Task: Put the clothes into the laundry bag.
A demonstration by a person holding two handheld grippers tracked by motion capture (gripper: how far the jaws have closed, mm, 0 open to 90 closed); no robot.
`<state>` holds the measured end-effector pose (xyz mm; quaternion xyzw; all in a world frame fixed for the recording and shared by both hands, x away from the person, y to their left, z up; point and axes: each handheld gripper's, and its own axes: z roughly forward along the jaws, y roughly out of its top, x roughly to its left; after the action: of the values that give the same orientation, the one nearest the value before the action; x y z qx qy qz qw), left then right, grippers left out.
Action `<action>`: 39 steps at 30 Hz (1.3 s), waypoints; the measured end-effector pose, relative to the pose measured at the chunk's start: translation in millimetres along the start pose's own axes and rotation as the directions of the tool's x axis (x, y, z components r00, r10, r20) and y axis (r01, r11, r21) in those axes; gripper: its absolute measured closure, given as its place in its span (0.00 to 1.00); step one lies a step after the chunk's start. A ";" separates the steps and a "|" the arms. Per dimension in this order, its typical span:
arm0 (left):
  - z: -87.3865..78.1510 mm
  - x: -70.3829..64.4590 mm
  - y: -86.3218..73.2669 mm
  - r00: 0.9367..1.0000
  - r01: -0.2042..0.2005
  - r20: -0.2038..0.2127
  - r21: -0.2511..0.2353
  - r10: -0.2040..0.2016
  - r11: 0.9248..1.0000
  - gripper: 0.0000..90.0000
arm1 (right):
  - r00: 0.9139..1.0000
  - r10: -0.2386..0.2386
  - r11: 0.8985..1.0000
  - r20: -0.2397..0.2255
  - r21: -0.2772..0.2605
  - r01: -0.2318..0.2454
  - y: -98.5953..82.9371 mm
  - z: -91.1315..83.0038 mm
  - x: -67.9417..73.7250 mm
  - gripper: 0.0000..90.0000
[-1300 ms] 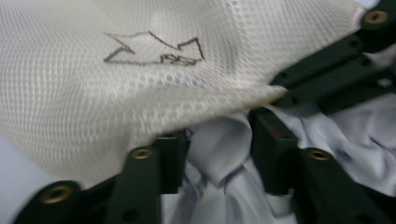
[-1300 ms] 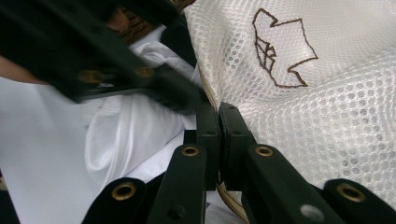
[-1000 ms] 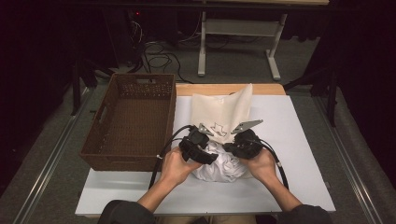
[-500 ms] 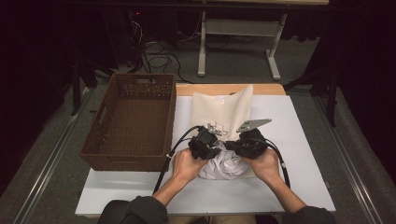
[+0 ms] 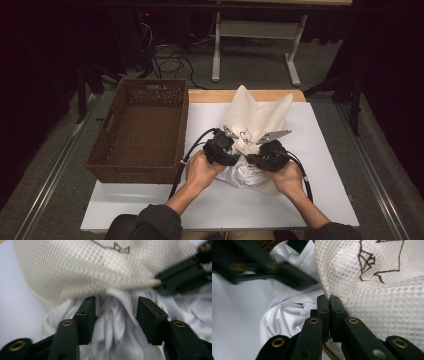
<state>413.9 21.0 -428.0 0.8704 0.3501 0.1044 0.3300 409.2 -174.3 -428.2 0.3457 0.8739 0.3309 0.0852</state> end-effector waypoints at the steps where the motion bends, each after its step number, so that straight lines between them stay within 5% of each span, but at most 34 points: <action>1: -3.6 -0.8 -2.5 1.000 -0.004 0.000 0.003 0.004 1.000 0.49 | 1.000 -0.016 1.000 -0.001 -0.005 0.016 0.3 1.3 -1.2 0.99; 4: -8.1 -4.1 -9.0 1.000 -0.015 -0.009 0.033 0.015 0.999 0.45 | 1.000 -0.013 1.000 0.007 0.003 0.013 2.6 2.8 0.6 0.99; 9: 5.3 0.6 -13.5 0.998 0.053 0.020 0.063 -0.054 0.997 0.43 | 1.000 -0.009 1.000 0.007 0.002 0.009 3.3 2.3 0.6 0.99; 10: 8.7 0.9 -13.5 0.998 0.046 0.028 0.064 -0.048 0.997 0.47 | 1.000 -0.009 1.000 0.006 0.000 0.009 3.6 1.9 -0.1 0.99; 14: 14.6 -4.4 -12.2 0.998 -0.007 0.067 0.018 0.006 1.000 0.91 | 1.000 -0.007 1.000 -0.008 -0.031 0.006 5.7 -0.8 -1.4 0.99; 19: 10.8 -13.5 -4.4 0.994 -0.041 0.100 -0.013 0.042 0.999 0.94 | 0.999 -0.042 0.996 0.006 -0.083 0.042 18.4 -13.5 5.3 0.99; 26: 22.3 -9.9 4.7 0.995 0.006 0.096 0.010 -0.007 1.000 0.95 | 0.996 -0.079 0.992 -0.026 -0.104 0.076 21.7 -24.5 14.4 0.99; 31: 29.7 -2.2 7.7 0.996 0.053 0.079 0.003 -0.053 0.999 0.92 | 0.997 -0.073 0.996 -0.013 -0.047 0.073 14.3 -17.0 13.3 0.99; 35: 19.6 -4.6 4.2 0.999 0.019 0.046 0.014 -0.019 1.000 0.68 | 0.998 -0.063 0.998 0.021 0.009 0.063 4.6 -8.2 6.6 0.99; 39: 2.3 -5.6 -1.8 1.000 -0.012 -0.008 -0.004 0.012 1.000 0.54 | 0.999 -0.026 1.000 0.024 0.007 0.026 -0.4 -4.9 -0.8 0.99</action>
<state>409.8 17.0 -430.6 0.8714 0.3459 0.1105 0.3298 407.8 -177.7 -424.7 0.3383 0.8784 0.3228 0.0987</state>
